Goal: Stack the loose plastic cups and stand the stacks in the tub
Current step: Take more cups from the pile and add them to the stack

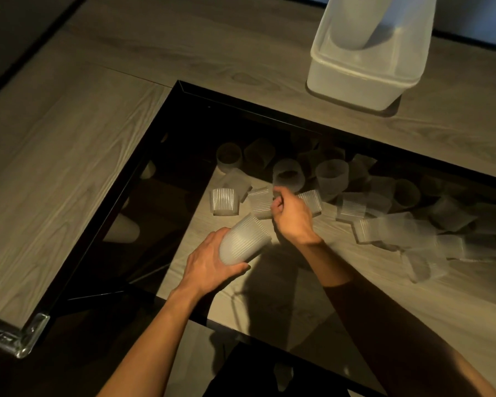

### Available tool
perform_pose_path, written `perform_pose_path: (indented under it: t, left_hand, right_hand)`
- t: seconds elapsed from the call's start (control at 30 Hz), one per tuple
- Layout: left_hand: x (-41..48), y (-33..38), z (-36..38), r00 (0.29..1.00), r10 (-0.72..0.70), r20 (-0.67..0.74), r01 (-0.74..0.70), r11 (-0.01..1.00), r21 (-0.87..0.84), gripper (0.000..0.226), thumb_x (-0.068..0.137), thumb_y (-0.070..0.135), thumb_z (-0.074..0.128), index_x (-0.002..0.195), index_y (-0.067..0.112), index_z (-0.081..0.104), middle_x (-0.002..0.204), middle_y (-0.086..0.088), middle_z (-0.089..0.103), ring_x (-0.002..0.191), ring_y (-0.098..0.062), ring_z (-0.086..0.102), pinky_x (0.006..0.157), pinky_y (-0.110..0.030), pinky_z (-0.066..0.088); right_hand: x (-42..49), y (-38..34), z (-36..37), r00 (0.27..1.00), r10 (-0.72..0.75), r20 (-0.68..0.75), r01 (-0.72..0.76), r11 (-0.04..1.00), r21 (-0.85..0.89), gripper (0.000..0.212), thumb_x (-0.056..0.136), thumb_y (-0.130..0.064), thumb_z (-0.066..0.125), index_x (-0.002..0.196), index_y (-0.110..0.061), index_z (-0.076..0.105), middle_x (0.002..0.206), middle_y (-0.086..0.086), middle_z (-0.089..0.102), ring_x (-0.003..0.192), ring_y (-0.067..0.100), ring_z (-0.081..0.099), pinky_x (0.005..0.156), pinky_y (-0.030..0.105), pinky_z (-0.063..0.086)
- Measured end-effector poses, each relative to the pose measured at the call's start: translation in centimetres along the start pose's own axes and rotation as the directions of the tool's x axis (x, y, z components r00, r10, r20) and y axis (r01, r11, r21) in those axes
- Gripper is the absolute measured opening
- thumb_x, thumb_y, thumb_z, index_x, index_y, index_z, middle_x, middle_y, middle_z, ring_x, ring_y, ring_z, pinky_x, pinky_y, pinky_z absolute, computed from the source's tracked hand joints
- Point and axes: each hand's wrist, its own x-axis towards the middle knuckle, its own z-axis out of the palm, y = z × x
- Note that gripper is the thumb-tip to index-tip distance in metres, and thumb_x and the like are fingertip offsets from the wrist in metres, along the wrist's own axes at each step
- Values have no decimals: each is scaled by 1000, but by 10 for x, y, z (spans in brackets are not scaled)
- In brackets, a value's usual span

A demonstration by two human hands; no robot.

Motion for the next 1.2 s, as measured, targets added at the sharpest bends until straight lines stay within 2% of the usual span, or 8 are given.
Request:
perform_pose_path:
  t: [0.1,0.2,0.33,0.47,0.6,0.8,1.1,1.2]
  left_hand:
    - [-1,-5,-2,1000,-17,6,17,1000,3,91,67,59,83,142,36,37,130,13,50,112,-10,52,91,-37,49]
    - [-3,-9,0,999,-32,9,32,999,11,91,67,60,82,142,36,37,131,11,50,113,-12,53,93,-39,50]
    - [-5,-10,4,999,-46,15,46,998,38,90,66,62,81,141,35,38,133,9,51,115,-14,54,94,-40,50]
    - [-8,-13,3,998,-56,15,55,997,49,92,66,64,81,142,35,37,134,9,51,116,-15,54,96,-41,50]
    - [-12,-18,1,998,-70,7,69,997,41,93,66,64,81,142,35,36,132,10,51,114,-14,54,95,-41,51]
    - [-13,-15,2,999,-35,0,35,998,48,90,65,64,81,139,36,38,130,10,52,110,-12,54,91,-39,52]
    - [-22,-15,4,1000,16,-21,-16,1000,11,87,65,61,82,137,36,42,128,12,52,109,-12,56,89,-39,53]
    - [-23,-17,4,999,-20,-39,18,999,-46,89,65,59,83,139,35,40,129,12,52,110,-11,55,90,-39,52]
  right_hand:
    - [-4,7,2,999,33,-5,-31,985,172,24,99,-15,51,117,-20,66,114,0,68,104,18,63,92,41,53]
    - [-12,10,1,998,57,25,-61,974,220,21,100,-23,54,118,-18,64,112,-2,66,106,18,63,93,39,53]
    - [-13,3,9,965,183,188,-210,969,130,55,92,-55,58,134,-20,51,110,-4,64,104,17,61,93,43,50]
    - [-13,-1,18,961,180,211,-251,886,390,18,97,-30,61,100,-13,66,86,-2,65,83,13,60,81,34,49]
    - [-28,-2,6,980,129,151,-191,819,540,14,103,-22,50,97,-12,58,92,6,61,85,15,57,75,30,45]
    - [-49,3,-9,903,-186,388,15,915,404,18,102,-21,49,87,-21,59,82,-8,60,81,10,57,81,34,47]
    - [-46,-3,-16,810,-259,526,90,941,326,20,100,-22,52,85,-16,64,84,-5,61,81,4,55,79,33,43]
    - [-51,-9,-9,892,-235,386,101,936,337,37,101,-48,45,99,-16,65,95,3,62,88,15,58,81,38,48]
